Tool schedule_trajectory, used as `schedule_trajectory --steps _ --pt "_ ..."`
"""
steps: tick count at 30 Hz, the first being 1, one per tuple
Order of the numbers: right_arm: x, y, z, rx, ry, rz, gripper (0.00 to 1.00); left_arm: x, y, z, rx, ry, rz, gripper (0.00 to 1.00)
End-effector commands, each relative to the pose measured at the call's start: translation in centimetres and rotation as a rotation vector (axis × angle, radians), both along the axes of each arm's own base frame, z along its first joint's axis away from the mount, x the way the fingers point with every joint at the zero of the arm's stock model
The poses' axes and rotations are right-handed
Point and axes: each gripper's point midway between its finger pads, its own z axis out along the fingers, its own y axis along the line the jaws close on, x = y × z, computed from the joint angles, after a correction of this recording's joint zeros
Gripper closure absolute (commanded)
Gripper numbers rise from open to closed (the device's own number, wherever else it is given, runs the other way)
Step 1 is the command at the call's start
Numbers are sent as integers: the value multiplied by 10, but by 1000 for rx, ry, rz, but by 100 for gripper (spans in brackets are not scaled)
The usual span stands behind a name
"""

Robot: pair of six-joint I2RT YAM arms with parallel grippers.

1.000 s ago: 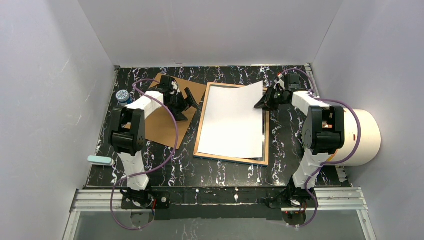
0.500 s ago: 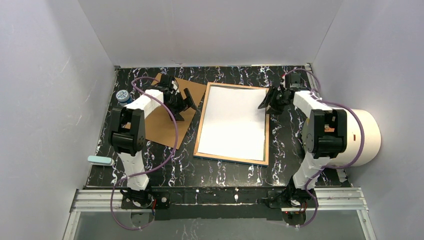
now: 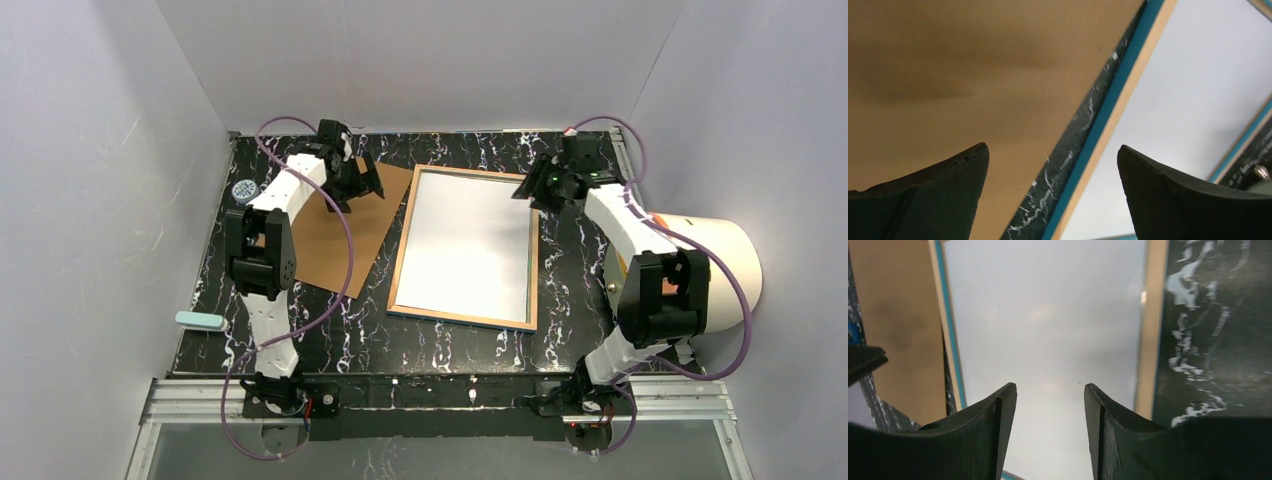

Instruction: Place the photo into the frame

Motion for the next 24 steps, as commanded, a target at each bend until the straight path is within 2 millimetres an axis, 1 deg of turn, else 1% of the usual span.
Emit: schedule_trajectory --steps 1,7,9,10,11,12,14,16,18,21,24 --pt "3 69 37 66 -106 88 40 19 52 12 186 -45 6 1" --pt "-9 154 50 131 -137 221 40 45 109 18 311 -87 75 2" --pt "-15 178 53 134 -145 272 40 55 123 18 344 -117 77 2" --pt "-18 187 53 134 -147 293 40 61 130 17 367 -134 72 1" --pt "-21 196 52 134 -146 311 40 63 135 13 390 -134 62 2" --pt "-22 201 52 134 -147 320 40 67 138 9 407 -142 50 2" --pt "-26 210 52 132 -151 338 40 68 143 -4 424 -117 26 2" --pt "-29 215 50 130 -151 349 40 64 138 -20 403 -83 4 1" --pt "-31 217 51 130 -152 355 40 53 133 -33 371 -42 3 2" --pt "-32 219 52 131 -155 359 40 35 127 -47 334 11 24 3" --pt "-35 223 48 139 -143 376 40 15 128 -60 329 63 46 3"
